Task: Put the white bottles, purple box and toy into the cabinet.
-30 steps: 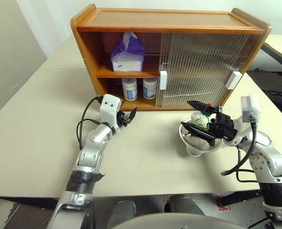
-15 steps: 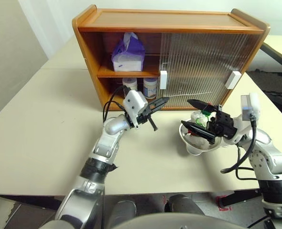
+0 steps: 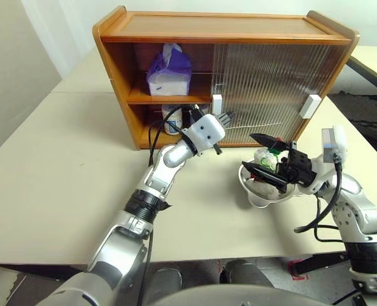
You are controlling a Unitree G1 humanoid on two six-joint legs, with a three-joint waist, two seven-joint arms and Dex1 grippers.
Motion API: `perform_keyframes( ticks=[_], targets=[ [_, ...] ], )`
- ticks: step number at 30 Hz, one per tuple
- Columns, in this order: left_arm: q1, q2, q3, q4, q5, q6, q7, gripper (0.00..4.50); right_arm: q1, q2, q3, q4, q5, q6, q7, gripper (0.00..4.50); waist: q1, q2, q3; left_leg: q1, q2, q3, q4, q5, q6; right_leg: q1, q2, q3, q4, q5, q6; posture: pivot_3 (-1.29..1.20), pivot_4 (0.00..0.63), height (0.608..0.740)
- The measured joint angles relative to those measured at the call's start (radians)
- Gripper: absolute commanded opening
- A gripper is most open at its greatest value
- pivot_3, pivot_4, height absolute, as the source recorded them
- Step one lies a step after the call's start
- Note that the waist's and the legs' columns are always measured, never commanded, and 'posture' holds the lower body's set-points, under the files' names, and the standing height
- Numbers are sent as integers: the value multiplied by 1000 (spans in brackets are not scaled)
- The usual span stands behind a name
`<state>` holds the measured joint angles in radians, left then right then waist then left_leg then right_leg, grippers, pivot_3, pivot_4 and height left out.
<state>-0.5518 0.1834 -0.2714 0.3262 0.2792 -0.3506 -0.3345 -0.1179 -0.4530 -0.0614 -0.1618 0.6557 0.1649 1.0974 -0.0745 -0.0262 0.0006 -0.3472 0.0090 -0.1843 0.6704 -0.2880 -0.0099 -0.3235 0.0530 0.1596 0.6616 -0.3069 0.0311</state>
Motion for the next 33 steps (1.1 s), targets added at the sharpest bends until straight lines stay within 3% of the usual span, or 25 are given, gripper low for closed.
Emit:
perform_keyframes(
  ticks=[13, 21, 28, 33],
  targets=[
    [10, 7, 1, -23, 40, 119, 108, 23, 8, 9, 6, -22, 0, 0, -14, 4500, -15, 0, 0, 1, 0, 0, 0, 0, 1, 0, 0, 0, 0, 0, 1, -159, 0, 740],
    [68, 29, 30, -131, 35, 191, 140, 23, 10, 9, 7, -22, -1, 0, -15, 4500, -27, 1, 0, 2, 0, 0, 0, 1, 1, 0, 0, -1, 1, 2, 0, -143, 0, 740],
    [112, 71, 141, -199, 20, 277, 184, 23, 9, 9, 10, -20, -1, 0, -2, 4500, -21, 1, 0, 2, 0, 0, -1, 2, 1, -1, 0, -1, 1, 3, -1, -132, 2, 740],
    [119, 75, 144, -211, 2, 280, 171, 23, 9, 8, 11, -20, -1, 0, 3, 4500, 0, 1, 0, 0, 0, 0, -2, 1, -1, -1, 0, 0, 1, 4, -10, -138, 2, 740]
  ],
)
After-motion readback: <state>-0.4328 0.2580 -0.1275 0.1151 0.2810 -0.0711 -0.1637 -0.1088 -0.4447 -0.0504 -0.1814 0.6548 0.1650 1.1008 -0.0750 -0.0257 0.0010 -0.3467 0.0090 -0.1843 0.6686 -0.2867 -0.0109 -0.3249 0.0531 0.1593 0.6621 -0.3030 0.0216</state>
